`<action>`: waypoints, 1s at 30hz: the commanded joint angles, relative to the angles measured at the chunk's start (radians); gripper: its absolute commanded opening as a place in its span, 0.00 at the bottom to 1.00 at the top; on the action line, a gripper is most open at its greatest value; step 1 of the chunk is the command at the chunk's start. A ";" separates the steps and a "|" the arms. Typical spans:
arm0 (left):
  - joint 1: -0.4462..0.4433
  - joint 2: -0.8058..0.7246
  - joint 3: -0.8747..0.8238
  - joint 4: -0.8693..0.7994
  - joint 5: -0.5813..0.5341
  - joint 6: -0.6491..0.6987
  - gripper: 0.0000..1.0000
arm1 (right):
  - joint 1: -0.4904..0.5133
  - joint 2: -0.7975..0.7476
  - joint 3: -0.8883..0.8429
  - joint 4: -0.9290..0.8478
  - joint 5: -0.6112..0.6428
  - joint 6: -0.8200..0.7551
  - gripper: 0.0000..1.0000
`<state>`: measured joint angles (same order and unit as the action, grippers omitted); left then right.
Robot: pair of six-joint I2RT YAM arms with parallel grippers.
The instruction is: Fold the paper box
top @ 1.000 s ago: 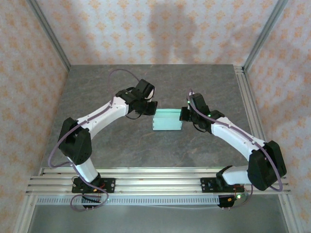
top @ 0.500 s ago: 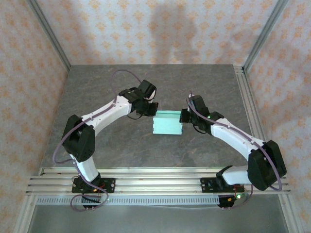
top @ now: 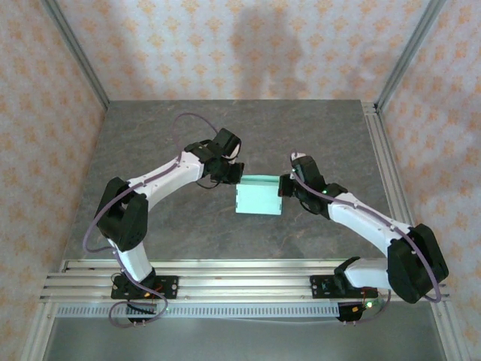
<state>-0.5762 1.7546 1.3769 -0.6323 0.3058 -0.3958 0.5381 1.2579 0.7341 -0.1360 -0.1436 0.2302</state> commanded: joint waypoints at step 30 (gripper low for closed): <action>-0.010 -0.047 -0.056 0.240 -0.090 -0.016 0.00 | 0.034 0.051 -0.146 0.561 0.187 -0.195 0.00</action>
<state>-0.5762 1.7035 1.3262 -0.4328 0.2260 -0.3965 0.5556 1.3064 0.5751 0.4152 0.0494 0.0559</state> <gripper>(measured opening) 0.053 0.047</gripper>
